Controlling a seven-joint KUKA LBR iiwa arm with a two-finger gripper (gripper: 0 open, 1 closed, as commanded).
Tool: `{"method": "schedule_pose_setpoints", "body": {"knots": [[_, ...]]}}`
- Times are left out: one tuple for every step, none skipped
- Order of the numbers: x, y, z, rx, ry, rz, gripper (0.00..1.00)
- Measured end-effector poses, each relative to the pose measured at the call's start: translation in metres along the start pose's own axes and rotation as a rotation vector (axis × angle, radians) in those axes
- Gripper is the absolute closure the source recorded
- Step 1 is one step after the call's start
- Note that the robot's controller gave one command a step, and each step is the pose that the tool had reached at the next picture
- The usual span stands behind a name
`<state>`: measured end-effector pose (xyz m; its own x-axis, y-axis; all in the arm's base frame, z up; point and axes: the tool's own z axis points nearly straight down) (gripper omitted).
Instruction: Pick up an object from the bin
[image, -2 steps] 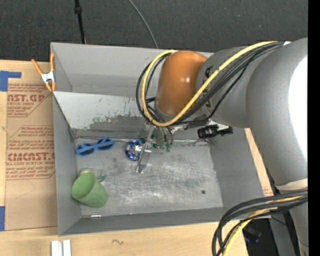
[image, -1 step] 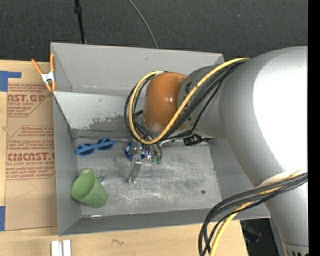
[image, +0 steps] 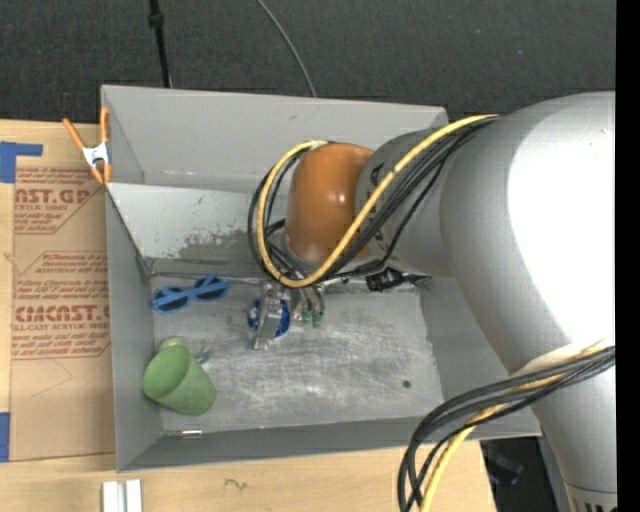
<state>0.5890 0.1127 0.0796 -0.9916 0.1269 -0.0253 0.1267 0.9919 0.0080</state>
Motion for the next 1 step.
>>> {"method": "schedule_pose_setpoints", "body": {"knots": [[-0.0021,0.0132,-0.1358,0.004,0.015,-0.02,1.0]]}}
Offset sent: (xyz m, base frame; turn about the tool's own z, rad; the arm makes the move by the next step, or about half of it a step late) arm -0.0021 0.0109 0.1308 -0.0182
